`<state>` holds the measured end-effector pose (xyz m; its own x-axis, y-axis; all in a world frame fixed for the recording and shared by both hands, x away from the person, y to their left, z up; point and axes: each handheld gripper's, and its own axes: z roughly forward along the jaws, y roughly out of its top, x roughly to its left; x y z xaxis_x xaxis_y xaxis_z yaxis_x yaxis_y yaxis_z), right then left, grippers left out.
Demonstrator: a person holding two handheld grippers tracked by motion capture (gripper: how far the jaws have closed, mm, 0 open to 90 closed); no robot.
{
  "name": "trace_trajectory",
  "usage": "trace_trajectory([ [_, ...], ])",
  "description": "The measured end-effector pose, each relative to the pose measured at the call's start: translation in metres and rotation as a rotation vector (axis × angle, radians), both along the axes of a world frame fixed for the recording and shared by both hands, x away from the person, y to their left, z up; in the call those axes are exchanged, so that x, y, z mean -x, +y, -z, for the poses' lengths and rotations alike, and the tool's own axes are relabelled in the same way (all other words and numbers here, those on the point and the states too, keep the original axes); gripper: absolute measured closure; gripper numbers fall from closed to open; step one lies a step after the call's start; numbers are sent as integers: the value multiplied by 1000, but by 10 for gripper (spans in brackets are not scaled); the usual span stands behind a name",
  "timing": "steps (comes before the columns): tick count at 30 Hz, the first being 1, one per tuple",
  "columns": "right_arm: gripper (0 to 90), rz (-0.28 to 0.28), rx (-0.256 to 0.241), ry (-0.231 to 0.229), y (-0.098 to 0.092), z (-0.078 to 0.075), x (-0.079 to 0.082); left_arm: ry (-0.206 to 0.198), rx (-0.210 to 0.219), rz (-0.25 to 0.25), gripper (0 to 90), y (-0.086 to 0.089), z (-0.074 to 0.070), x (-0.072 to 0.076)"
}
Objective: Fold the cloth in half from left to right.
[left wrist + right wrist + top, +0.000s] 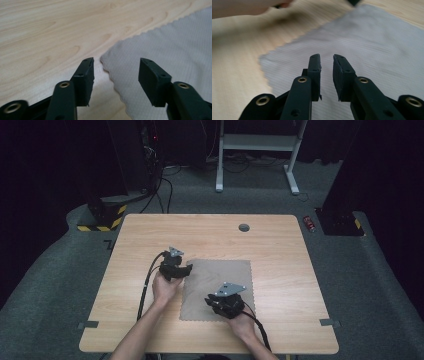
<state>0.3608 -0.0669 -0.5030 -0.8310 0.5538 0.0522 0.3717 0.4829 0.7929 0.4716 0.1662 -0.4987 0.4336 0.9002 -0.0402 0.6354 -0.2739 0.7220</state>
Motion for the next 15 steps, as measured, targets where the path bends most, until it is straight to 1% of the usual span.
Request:
trace_trajectory([
  [1, 765, -30, -2, -3, 9, -1, 4, 9, -2, -11, 465, -1, 1, -8],
  [2, 765, -46, -3, -8, 14, -1, 5, 12, 8, -16, 475, -1, 1, -10],
  [4, 766, -77, -1, -15, 23, -1, 9, 38, 5, -18, 471, -1, 1, -17],
  [5, 766, -86, -2, -16, 28, 0, 10, 44, 0, -21, 471, -2, 1, -20],
  [6, 766, -95, -2, -12, 32, 0, 12, 44, 0, -21, 473, -2, 1, -20],
  [7, 766, -108, 1, -12, 36, 1, 14, 33, 10, -25, 484, -2, 2, -23],
  [8, 765, -116, 3, -11, 40, 1, 15, 33, 10, -25, 487, -2, 2, -23],
  [9, 765, -116, 3, -11, 40, 1, 15, 37, 20, -30, 487, -1, 3, -24],
  [10, 764, -141, 13, -13, 49, 3, 19, 63, -2, -28, 484, 0, 6, -28],
  [11, 763, -149, 16, -11, 51, 4, 20, 68, -16, -29, 484, 0, 7, -30],
  [15, 759, -179, 46, -5, 63, 8, 25, 73, -12, -33, 503, 0, 9, -34],
])
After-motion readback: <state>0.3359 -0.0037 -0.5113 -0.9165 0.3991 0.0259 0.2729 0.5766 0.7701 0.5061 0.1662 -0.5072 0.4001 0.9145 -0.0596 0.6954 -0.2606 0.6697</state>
